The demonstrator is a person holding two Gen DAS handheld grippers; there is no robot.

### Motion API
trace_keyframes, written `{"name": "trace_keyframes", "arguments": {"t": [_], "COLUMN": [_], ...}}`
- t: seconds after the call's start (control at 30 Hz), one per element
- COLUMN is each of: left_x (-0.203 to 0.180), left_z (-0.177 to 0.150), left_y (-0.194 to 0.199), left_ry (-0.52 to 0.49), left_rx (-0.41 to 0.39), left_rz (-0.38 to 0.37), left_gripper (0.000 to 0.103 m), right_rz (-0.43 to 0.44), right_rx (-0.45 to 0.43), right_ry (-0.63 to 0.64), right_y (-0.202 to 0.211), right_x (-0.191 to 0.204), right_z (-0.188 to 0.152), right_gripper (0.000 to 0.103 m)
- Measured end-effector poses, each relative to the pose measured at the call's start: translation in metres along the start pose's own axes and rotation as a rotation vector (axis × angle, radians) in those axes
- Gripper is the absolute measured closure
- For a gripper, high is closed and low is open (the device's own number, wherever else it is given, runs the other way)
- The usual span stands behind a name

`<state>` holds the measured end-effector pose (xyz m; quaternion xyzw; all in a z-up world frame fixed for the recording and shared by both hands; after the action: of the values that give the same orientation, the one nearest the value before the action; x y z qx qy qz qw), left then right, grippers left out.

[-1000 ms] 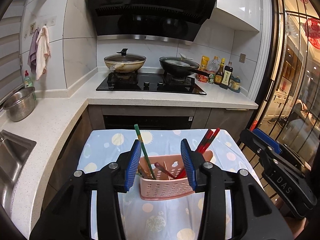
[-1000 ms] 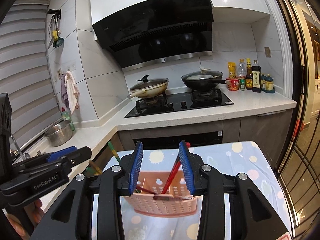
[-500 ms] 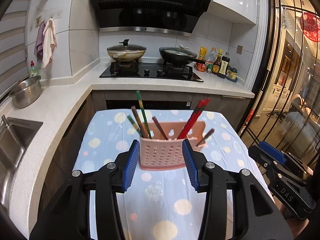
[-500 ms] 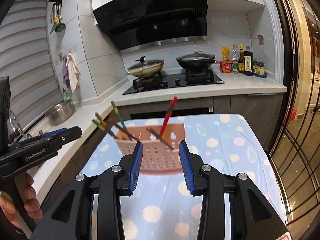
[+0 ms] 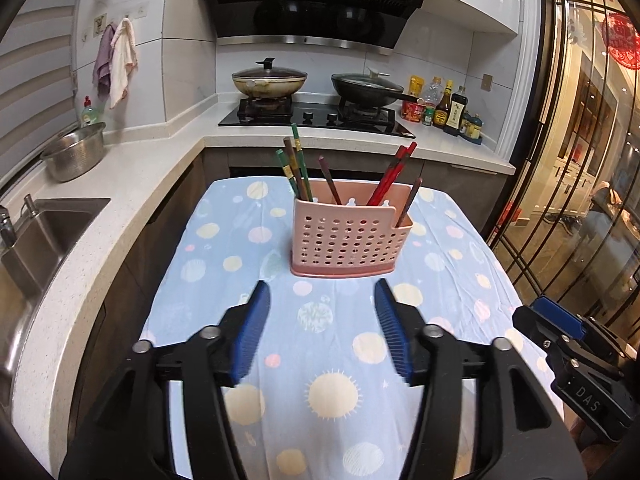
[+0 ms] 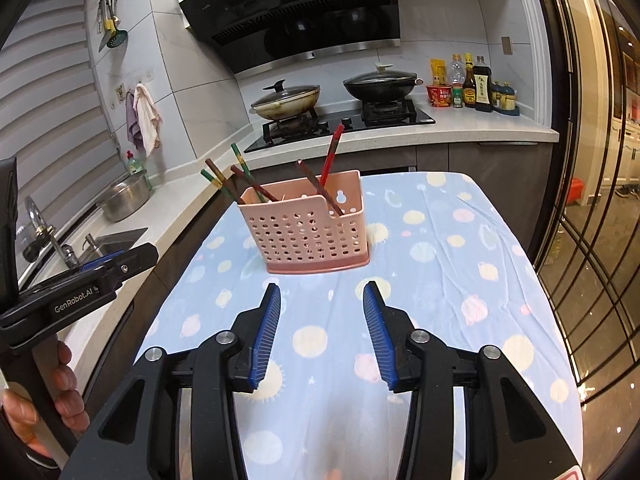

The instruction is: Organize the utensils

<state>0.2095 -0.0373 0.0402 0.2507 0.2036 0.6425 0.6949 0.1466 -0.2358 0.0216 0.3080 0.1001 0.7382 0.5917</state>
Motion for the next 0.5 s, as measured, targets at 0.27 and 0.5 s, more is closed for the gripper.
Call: {"name": "trace_keyframes", "arguments": {"t": [0.27,0.5], "left_x": [-0.002,-0.001], "left_z": [-0.018,-0.029], "left_y": [0.017,0.022], "left_ry": [-0.017,-0.023], "left_rx": [-0.003,0.003], "left_rz": [0.030,0.060], "left_gripper": [0.035,0.013], "right_rz": [-0.030,-0.040], "right_rx": [0.035,0.050], "right_ry": [0.024,0.038], "right_y": [0.011,0.014], "right_x": [0.012,0.017], "right_z": [-0.017,-0.027], "right_gripper": [0.057,0.040]}}
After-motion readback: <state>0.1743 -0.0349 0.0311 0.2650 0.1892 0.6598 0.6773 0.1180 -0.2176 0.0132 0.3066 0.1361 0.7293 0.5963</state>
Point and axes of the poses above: each gripper's, at about its wrist camera, not at the fingertips, and y roughly against the way its jaws point, x to its left, z to its top, the point moved 3 cm from there along -y, roughly the way its jaws point, and after that the axes turned 12 degrees about z, right-handed, at the moved point
